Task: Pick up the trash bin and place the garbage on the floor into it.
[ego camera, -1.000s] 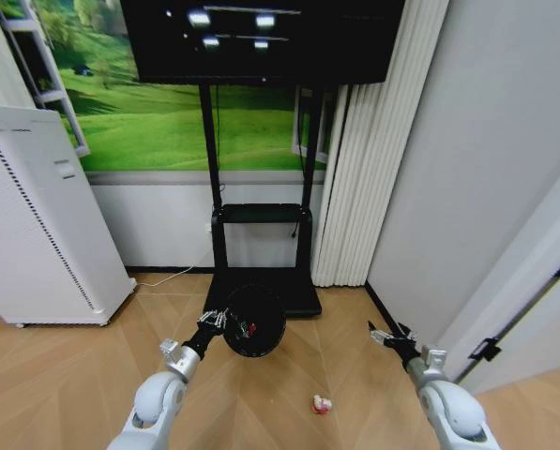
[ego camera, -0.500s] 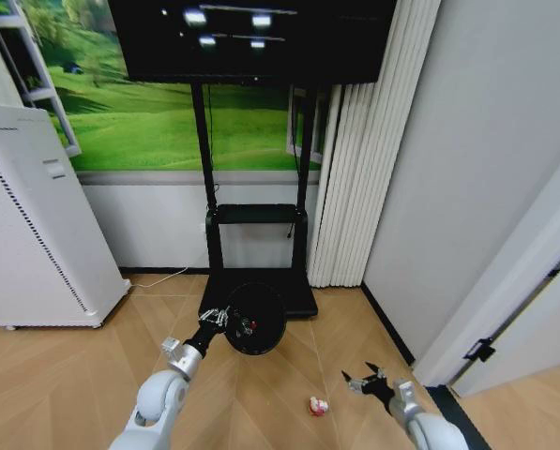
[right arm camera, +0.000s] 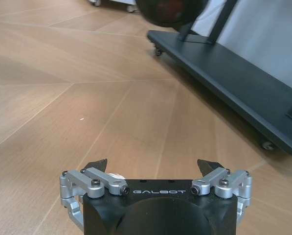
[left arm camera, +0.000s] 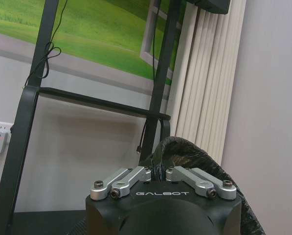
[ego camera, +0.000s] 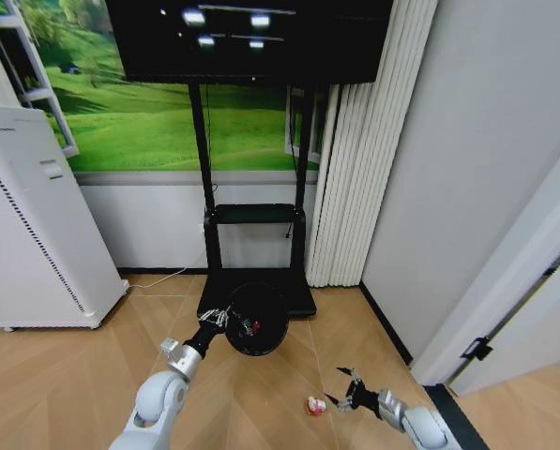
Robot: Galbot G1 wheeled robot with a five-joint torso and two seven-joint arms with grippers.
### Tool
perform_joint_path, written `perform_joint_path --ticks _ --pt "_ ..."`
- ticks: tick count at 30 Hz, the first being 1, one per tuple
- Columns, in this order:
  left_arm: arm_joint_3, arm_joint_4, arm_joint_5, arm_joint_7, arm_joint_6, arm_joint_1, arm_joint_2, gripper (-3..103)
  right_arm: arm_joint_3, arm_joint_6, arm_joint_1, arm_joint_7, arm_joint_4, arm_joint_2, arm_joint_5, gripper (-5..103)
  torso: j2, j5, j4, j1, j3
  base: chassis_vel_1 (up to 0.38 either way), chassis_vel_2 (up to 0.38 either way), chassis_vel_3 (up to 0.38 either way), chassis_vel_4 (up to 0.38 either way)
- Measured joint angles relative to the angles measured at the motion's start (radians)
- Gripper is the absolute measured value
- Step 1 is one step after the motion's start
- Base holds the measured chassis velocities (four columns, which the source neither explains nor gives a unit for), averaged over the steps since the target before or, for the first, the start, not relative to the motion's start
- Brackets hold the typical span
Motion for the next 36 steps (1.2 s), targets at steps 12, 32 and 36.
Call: perform_joint_path --ticks 12,32,36 --pt "-0.030 -0.014 0.000 0.017 -0.014 0.036 -0.016 7 -0.014 0.075 0.130 -0.019 -0.146 0.067 -0.273 100 0.000 0.0001 0.0000 0.000 0.000 0.000 0.000 0.000 0.000" --pt "-0.043 -0.025 0.001 0.020 -0.017 0.056 -0.030 7 -0.042 0.175 0.216 -0.019 -0.276 0.087 -0.437 100 0.000 0.0002 0.0000 0.000 0.000 0.000 0.000 0.000 0.000" --pt "-0.042 -0.027 0.001 0.018 -0.015 0.054 -0.029 7 -0.042 0.183 0.219 -0.028 -0.285 0.086 -0.453 100 0.000 0.0001 0.0001 0.000 0.000 0.000 0.000 0.000 0.000"
